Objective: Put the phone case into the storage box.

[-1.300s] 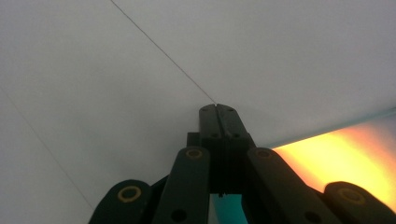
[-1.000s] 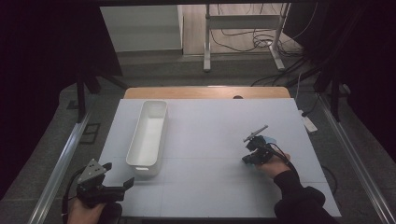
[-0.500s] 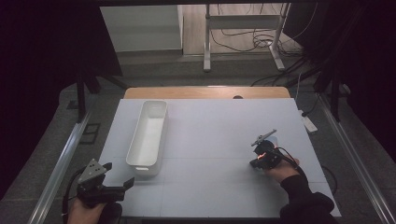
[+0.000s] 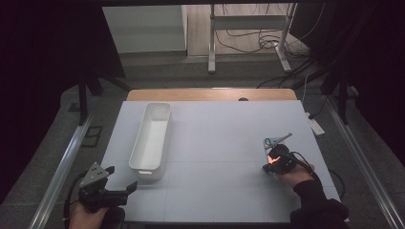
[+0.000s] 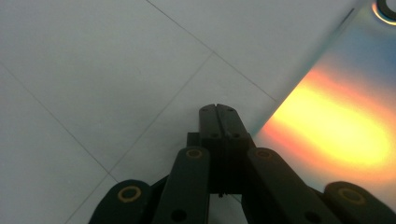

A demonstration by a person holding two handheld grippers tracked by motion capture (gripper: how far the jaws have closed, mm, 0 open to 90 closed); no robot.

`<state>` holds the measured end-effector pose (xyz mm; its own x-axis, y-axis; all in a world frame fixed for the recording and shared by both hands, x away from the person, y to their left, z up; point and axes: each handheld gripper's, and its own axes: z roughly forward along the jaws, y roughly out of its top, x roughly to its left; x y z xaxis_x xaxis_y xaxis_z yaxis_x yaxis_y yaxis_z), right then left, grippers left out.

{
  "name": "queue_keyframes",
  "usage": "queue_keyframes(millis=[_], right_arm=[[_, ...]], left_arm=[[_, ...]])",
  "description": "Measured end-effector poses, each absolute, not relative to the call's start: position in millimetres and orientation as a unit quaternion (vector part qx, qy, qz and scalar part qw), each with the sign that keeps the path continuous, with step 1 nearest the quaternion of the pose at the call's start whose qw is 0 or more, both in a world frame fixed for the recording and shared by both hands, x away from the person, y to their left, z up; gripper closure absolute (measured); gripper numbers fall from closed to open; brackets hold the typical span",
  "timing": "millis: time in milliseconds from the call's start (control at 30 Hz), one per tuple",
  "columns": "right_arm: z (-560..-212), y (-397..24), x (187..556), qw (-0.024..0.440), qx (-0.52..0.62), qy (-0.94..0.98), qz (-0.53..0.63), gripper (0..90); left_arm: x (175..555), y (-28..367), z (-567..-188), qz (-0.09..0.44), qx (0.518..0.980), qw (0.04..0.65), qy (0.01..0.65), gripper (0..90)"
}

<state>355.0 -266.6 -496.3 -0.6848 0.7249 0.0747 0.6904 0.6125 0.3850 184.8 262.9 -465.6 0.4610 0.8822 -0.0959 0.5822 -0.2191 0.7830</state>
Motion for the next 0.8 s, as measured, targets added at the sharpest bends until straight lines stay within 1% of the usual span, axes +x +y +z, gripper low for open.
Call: queue_keyframes(millis=[567,800], right_arm=[[-494,-286,355,0.049,0.418,0.887,0.188,89.2],[-494,-293,356,0.059,0.427,0.884,0.182,89.2]], left_arm=[[185,263,-466,0.19,0.758,0.395,0.483,2.4],[185,263,-466,0.19,0.758,0.395,0.483,2.4]])
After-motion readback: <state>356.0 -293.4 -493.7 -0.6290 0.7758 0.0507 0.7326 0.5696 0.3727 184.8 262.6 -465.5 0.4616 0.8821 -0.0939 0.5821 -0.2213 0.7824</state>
